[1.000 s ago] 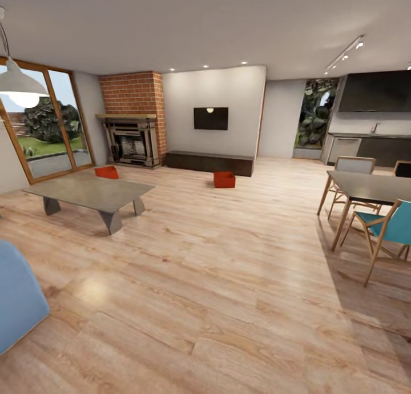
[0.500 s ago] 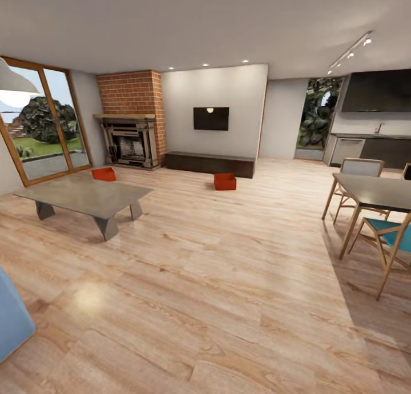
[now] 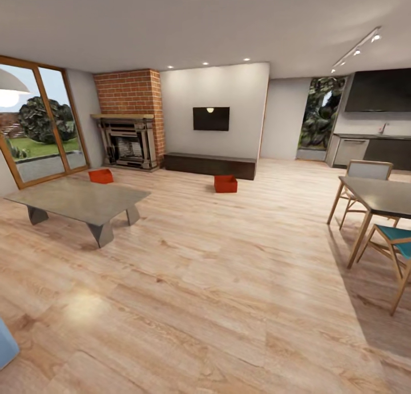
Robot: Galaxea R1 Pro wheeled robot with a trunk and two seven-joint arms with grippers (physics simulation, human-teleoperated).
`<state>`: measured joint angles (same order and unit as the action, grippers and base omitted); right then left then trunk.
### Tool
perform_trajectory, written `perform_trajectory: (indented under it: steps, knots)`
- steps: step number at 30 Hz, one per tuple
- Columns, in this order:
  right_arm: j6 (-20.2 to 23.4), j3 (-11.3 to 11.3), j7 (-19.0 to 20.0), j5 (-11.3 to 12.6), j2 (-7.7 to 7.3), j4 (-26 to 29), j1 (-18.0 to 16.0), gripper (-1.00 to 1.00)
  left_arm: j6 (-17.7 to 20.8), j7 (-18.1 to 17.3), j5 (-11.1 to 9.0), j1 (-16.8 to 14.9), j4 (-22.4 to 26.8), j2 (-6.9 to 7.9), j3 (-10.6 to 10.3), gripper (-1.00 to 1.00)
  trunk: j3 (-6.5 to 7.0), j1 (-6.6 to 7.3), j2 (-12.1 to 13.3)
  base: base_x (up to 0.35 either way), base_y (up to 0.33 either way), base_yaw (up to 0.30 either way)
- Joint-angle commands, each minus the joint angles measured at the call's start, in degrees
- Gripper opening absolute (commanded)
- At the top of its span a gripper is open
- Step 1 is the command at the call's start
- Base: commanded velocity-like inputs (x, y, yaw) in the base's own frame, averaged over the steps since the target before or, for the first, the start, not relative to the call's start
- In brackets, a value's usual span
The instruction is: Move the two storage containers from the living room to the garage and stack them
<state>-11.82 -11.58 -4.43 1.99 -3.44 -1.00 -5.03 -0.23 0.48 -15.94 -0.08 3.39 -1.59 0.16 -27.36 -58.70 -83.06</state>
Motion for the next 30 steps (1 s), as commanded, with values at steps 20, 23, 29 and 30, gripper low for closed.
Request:
perform_trajectory:
  steps: [20, 23, 29, 30]
  knots:
    - [-0.22, -0.54, -0.09, 0.27, 0.01, -0.14, -0.07, 1.00, 0.10, 0.05, -0.32, -0.01, 0.05, 0.07, 0.01, 1.00, -0.05, -0.03, -0.02, 0.324, 0.000, 0.000]
    - [-0.22, -0.54, -0.12, 0.28, 0.01, -0.14, -0.04, 1.00, 0.11, 0.05, -0.32, -0.01, 0.04, 0.04, 0.01, 1.00, -0.05, -0.03, -0.02, 0.324, -0.031, 0.000]
    - [-0.38, -0.54, -0.13, 0.31, 0.01, -0.14, -0.04, 1.00, 0.07, 0.05, -0.26, -0.01, 0.11, -0.06, 0.01, 1.00, -0.05, -0.03, -0.02, 0.319, -0.113, 0.000]
    - [-0.40, -0.54, -0.13, 0.31, 0.01, -0.14, -0.04, 1.00, 0.05, 0.05, -0.25, -0.01, 0.11, -0.06, 0.01, 1.00, -0.05, -0.03, -0.02, 0.313, -0.151, 0.000]
